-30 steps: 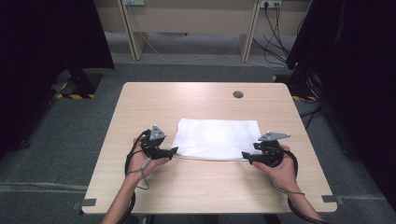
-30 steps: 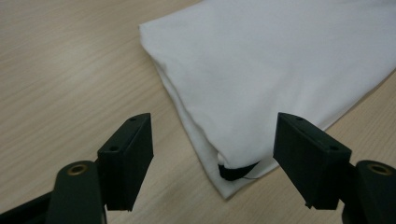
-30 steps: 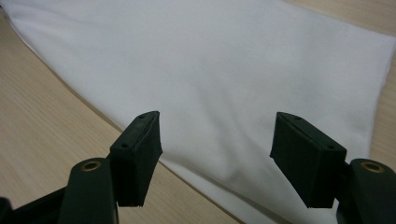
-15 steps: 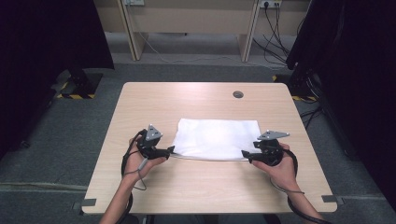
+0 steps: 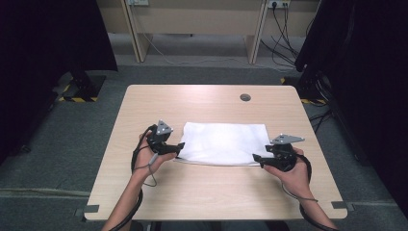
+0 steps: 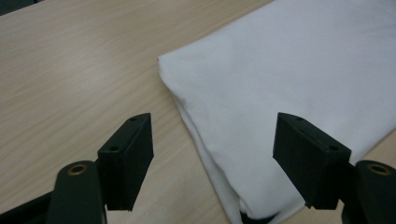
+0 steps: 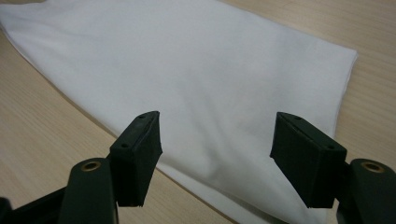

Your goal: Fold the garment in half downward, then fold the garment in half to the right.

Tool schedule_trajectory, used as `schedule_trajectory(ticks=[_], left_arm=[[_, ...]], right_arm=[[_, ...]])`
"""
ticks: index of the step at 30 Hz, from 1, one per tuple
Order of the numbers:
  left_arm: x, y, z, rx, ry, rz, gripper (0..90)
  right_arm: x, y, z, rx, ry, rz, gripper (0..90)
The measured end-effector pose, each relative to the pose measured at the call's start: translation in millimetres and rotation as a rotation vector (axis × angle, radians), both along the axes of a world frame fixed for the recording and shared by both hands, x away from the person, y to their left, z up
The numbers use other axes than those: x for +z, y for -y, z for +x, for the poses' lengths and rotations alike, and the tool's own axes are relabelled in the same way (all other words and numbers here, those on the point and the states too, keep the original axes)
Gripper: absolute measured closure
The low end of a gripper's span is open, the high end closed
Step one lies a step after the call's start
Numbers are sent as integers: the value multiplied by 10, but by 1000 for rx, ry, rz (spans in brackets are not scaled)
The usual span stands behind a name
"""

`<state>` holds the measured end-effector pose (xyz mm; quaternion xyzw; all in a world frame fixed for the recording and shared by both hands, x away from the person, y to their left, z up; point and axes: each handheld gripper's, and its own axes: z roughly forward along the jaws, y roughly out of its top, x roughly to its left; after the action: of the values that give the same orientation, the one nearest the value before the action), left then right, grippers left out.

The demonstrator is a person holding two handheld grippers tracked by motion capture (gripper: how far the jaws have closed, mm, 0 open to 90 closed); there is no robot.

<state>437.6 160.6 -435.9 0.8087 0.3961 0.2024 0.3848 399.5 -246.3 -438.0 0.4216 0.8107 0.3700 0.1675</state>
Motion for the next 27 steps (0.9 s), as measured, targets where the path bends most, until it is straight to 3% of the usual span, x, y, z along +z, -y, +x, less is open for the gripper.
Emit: schedule_trajectory(ticks=[10,15,22,27], left_arm=[[36,189,559,-11,-36,16,311],[26,254,868,3,-63,-4,339],[-99,316,1193,28,-152,-27,425],[-239,304,1293,28,-211,-31,491]], right_arm=[[-25,31,16,0,-7,6,328],[0,30,25,-3,-2,9,319],[5,4,30,9,-5,12,313],[11,-14,23,19,-1,12,312]])
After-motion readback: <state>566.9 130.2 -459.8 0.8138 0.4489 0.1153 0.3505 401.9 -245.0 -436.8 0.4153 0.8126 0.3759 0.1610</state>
